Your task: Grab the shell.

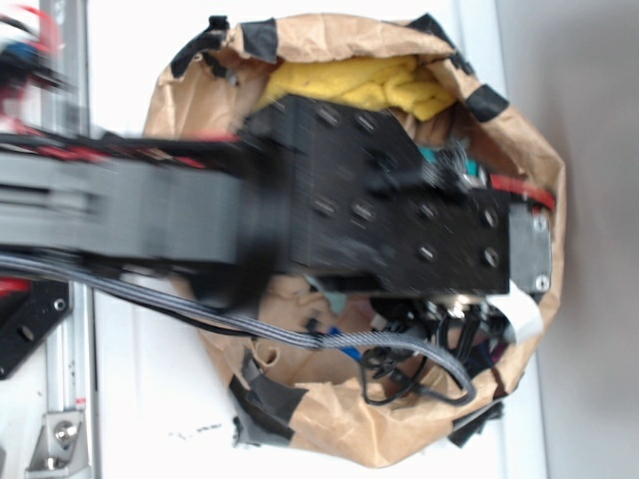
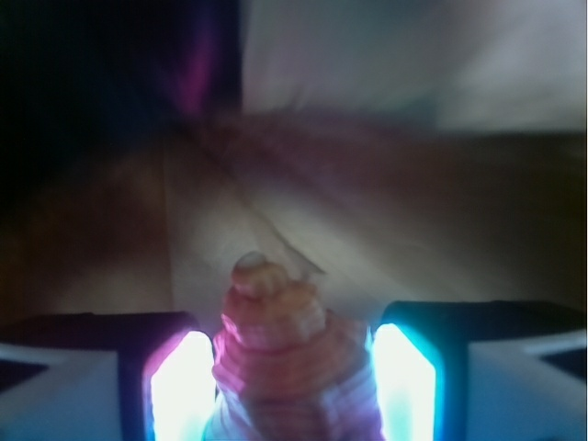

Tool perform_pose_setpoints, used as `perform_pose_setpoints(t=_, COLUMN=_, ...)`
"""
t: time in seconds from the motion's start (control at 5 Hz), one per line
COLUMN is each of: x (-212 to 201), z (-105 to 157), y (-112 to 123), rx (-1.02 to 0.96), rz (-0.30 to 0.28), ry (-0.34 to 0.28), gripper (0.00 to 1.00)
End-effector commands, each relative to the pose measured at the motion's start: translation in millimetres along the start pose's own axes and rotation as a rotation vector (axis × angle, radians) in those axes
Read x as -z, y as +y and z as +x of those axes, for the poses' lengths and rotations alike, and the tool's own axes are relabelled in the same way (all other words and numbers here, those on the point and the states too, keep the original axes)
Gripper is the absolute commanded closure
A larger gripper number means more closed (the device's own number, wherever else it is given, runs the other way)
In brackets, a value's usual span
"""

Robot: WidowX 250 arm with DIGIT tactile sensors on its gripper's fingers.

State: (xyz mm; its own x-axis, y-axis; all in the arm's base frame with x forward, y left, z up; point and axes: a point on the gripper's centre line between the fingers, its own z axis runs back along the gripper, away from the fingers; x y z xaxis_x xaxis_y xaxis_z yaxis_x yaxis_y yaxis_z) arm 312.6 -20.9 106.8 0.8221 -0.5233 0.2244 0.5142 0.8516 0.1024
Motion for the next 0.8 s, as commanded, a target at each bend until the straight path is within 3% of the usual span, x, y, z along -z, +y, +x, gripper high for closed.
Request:
perform_pose_setpoints(t=0.0, x=-98, z=4, y=12, rx=-0.361, rz=0.047, ry=0.037, gripper=1.00)
perform_pose_setpoints(t=0.4, x=-99, z=1, y=-4, rx=-0.444, rz=0.037, ry=0.106, gripper=1.00)
perform_pose_setpoints(t=0.6, x=-97, z=1, y=-4, rx=-0.473, rz=0.030, ry=0.101, gripper=1.00)
